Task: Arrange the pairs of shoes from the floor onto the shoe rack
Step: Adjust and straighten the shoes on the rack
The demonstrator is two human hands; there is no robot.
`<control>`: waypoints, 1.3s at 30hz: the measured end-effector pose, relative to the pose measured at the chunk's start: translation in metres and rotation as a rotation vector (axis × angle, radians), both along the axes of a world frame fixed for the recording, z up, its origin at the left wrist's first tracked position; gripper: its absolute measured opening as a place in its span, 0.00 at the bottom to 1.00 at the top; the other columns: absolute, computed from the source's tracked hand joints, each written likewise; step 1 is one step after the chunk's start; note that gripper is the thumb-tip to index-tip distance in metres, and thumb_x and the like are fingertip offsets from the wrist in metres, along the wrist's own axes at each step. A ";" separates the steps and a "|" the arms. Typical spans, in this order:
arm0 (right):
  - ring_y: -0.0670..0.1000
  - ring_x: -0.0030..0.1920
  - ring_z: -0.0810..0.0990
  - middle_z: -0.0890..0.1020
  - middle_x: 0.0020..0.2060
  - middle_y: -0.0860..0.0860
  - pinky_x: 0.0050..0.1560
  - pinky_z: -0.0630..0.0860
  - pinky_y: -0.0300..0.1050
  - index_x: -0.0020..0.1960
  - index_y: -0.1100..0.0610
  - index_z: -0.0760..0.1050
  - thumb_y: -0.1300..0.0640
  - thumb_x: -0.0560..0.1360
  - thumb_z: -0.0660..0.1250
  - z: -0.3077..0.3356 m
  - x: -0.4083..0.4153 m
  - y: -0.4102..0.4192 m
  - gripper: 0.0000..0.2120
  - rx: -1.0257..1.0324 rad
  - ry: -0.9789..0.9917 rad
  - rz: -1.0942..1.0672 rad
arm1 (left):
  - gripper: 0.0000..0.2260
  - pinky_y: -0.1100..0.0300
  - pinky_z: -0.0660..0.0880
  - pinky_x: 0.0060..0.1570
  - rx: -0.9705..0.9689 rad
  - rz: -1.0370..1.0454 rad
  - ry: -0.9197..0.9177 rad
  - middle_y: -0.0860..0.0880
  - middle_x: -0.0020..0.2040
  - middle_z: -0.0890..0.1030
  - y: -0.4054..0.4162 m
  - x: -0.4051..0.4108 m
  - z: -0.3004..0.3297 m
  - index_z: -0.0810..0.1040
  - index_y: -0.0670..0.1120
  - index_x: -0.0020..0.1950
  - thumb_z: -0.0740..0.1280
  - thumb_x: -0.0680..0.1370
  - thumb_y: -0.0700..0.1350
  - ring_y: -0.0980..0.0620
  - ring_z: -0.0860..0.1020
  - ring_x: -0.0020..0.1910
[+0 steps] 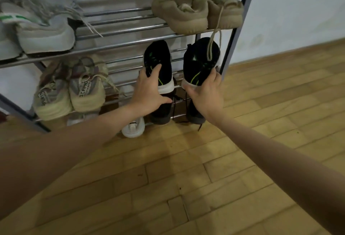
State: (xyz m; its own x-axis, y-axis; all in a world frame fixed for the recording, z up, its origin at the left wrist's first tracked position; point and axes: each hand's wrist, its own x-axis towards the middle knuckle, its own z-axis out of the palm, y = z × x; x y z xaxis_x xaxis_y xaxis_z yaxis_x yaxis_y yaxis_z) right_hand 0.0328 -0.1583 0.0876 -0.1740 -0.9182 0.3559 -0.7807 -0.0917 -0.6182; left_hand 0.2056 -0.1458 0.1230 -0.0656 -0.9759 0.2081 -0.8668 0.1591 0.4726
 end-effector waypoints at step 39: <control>0.53 0.55 0.71 0.76 0.54 0.57 0.54 0.65 0.37 0.62 0.60 0.77 0.48 0.77 0.67 -0.016 -0.072 -0.045 0.20 -0.325 0.088 0.237 | 0.17 0.56 0.76 0.56 -0.067 0.024 0.284 0.50 0.53 0.83 0.001 -0.004 -0.012 0.80 0.50 0.61 0.73 0.72 0.45 0.54 0.79 0.53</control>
